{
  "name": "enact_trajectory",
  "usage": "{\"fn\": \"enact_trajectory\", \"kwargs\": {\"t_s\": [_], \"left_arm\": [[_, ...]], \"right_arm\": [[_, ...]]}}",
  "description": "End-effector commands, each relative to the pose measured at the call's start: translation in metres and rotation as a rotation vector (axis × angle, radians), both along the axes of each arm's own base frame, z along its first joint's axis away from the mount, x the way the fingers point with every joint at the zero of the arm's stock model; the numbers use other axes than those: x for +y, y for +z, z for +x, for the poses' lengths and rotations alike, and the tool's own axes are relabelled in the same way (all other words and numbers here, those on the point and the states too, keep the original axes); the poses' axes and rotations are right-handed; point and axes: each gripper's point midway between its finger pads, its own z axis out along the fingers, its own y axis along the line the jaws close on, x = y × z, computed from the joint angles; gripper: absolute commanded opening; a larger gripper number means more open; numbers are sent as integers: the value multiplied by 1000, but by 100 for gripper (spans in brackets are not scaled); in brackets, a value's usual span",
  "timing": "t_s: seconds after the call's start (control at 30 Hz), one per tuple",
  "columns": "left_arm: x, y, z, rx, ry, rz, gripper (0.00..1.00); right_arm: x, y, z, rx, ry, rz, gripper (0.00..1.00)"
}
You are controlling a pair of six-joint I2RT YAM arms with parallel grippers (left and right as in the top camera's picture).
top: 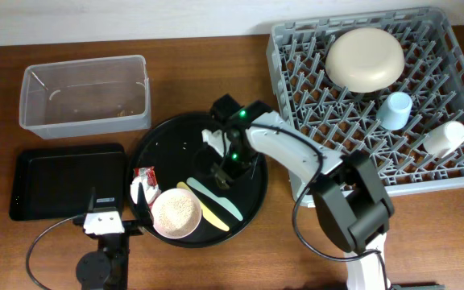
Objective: Sort waste into correct bins and load items into the dishwasher rack
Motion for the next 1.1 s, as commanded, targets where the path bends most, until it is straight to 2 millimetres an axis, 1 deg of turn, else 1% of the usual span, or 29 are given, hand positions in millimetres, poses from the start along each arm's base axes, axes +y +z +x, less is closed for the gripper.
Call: {"fn": "enact_trajectory", "kwargs": {"t_s": [0.0,0.03,0.1,0.13,0.2,0.27,0.3,0.37,0.4,0.5,0.57,0.6,0.67,0.7,0.8,0.83,0.93,0.97,1.0,1.07], "left_arm": [[-23,21,-1,-78,-133,5,99],[-26,29,-2,-93,-153,-13,99],[-26,43,-6,-92,-149,-45,99],[-26,51,-8,-75,-145,-47,99],[-24,61,-10,-22,-136,-53,99],[-24,68,-9,54,-134,-63,99],[-24,70,-8,89,-133,-67,99],[-24,73,-2,195,-131,-81,99],[-26,74,3,258,-138,-90,99],[-38,69,17,447,-204,-135,99],[-51,60,24,553,-282,-181,99],[-55,53,26,605,-300,-200,99],[-60,36,29,690,-324,-232,99],[-65,23,28,753,-344,-259,99],[-63,-8,27,884,-322,-285,99],[-61,-20,25,940,-305,-292,99],[-61,-45,10,1083,-288,-323,98],[-60,-52,5,1127,-277,-328,95],[-57,-59,2,1163,-257,-324,90],[-52,-70,-1,1211,-225,-312,73]], "right_arm": [[14,78,26,-123,-62,171,58],[13,93,31,-151,-90,192,59],[13,122,40,-205,-138,236,61],[12,141,46,-240,-176,266,63],[10,167,54,-286,-232,312,66],[8,189,60,-318,-294,354,73],[6,199,61,-332,-320,374,78],[2,211,64,-348,-352,399,93],[0,215,66,-356,-362,406,98],[-2,214,67,-358,-367,405,98],[-2,214,67,-357,-367,404,98],[-2,214,67,-357,-368,404,98],[-3,214,68,-357,-369,404,98],[-3,214,68,-357,-369,404,98],[-3,214,68,-357,-369,404,98],[-3,214,68,-357,-369,404,98],[-3,214,68,-358,-369,403,98],[-3,214,68,-358,-369,403,98],[-3,214,68,-358,-369,403,98],[-4,213,69,-365,-373,395,98]]}}
